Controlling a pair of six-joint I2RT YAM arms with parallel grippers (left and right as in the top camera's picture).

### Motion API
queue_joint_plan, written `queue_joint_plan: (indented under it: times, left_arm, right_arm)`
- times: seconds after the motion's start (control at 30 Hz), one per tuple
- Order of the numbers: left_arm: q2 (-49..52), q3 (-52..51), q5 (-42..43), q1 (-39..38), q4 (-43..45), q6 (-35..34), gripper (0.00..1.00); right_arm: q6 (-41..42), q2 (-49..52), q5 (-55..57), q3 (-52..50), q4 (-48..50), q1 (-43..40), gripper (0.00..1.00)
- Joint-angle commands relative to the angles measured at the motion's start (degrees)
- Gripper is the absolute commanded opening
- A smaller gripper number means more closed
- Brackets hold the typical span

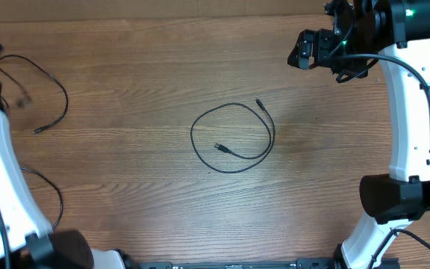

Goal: Untangle cables
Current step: 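Reach the left gripper to the coiled center cable and grasp it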

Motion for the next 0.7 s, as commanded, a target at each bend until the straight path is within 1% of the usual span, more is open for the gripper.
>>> queue_joint_plan:
  times: [0.0,0.07,0.2,0.23,0.27,0.3,0.33,0.37,0.4,0.5,0.6,0.63,0.67]
  left_arm:
    - [-5.14,1.09,-5.31,0.22,3.28,2.78,0.04]
    - [-6.73,1.09,-5.60,0.22,4.70,4.28,0.04]
    - [-6.16,1.07,-6.12,0.22,3.67,4.48,0.05]
    - [-5.66,1.07,-6.25,0.22,3.10,4.48,0.21]
    - [-5.07,1.07,-6.40,0.22,2.62,4.48,0.54]
    - [-4.46,1.07,-6.45,0.22,1.75,4.48,0.82]
    - [-3.89,1.07,-6.43,0.22,0.66,4.48,0.95]
    - [-3.58,1.07,-6.43,0.22,-0.22,4.48,0.99]
    - [-3.45,1.07,-6.34,0.22,-0.92,4.48,1.00]
    - [-3.80,1.07,-3.67,0.09,-3.89,5.95,0.98]
    - [-4.57,1.07,1.22,-0.79,-8.02,6.58,0.93]
    - [-4.72,1.07,2.32,-1.18,-9.25,6.23,0.93]
    - [-5.03,1.07,4.92,-2.10,-10.97,4.70,0.96]
  right_arm:
    - [-0.26,0.26,0.52,1.31,0.31,-0.11,1.00]
    - [-0.26,0.26,0.52,1.31,0.31,-0.11,1.00]
    - [-0.26,0.26,0.50,1.31,0.26,-0.11,1.00]
    - [-0.28,0.26,0.52,1.31,0.13,-0.11,1.00]
    - [-0.28,0.26,0.52,1.31,0.02,-0.11,1.00]
    - [-0.28,0.26,0.52,1.31,-0.11,-0.11,1.00]
    - [-0.28,0.26,0.52,1.31,-0.15,-0.11,1.00]
    - [-0.28,0.26,0.52,1.31,-0.15,-0.11,1.00]
    - [-0.28,0.26,0.52,1.31,-0.15,-0.11,1.00]
    - [-0.28,0.26,0.52,1.31,-0.11,-0.11,1.00]
    - [-0.28,0.26,0.52,1.31,-0.11,-0.11,1.00]
    - [-0.28,0.26,0.55,1.31,-0.09,-0.11,1.00]
    - [-0.28,0.26,0.55,1.31,0.00,-0.11,1.00]
